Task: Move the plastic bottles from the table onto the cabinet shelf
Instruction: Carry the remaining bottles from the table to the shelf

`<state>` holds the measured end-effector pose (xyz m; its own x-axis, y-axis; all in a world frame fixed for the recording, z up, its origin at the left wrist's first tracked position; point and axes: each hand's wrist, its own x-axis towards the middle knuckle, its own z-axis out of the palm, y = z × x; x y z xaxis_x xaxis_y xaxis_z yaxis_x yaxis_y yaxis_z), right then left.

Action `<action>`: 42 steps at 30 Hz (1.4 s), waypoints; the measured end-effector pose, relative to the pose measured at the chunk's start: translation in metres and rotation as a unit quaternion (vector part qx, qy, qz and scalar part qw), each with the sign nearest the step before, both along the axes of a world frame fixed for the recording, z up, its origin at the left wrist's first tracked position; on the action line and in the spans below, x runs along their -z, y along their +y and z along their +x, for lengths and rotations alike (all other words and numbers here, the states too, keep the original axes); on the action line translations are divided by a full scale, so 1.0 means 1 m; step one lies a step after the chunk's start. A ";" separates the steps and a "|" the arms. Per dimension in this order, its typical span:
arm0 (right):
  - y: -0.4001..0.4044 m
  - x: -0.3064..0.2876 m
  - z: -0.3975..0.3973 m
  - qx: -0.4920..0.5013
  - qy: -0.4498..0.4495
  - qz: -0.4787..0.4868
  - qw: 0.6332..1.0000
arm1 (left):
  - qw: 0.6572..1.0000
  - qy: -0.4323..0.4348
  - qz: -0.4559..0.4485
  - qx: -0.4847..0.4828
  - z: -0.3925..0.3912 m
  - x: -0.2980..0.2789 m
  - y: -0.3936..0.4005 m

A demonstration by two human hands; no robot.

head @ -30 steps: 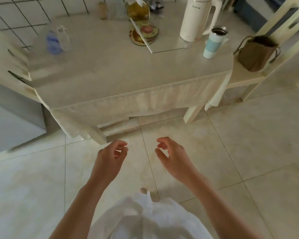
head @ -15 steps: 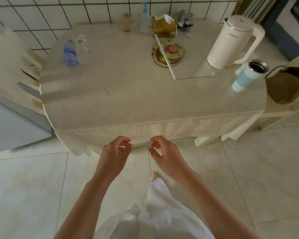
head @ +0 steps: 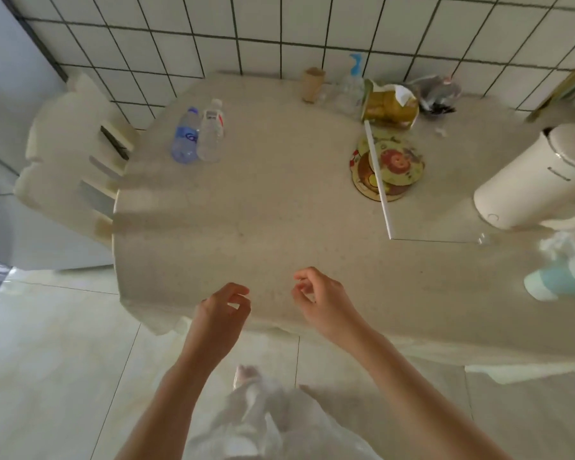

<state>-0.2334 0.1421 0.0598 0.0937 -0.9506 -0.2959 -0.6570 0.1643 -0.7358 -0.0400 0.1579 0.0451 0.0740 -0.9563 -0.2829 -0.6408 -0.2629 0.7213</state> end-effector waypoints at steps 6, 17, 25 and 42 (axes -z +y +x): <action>-0.087 0.005 0.037 0.010 -0.016 0.010 1.000 | 1.000 -0.004 0.000 -0.026 0.035 0.009 -0.084; -0.255 0.014 0.139 0.071 -0.021 0.054 0.996 | 0.999 0.012 0.023 -0.046 0.152 0.029 -0.279; -0.377 0.030 0.189 0.123 -0.024 0.093 0.988 | 0.997 -0.078 0.013 -0.020 0.182 0.042 -0.378; -0.539 0.104 0.237 0.146 0.004 0.211 0.966 | 0.990 -0.077 0.102 -0.060 0.173 0.100 -0.486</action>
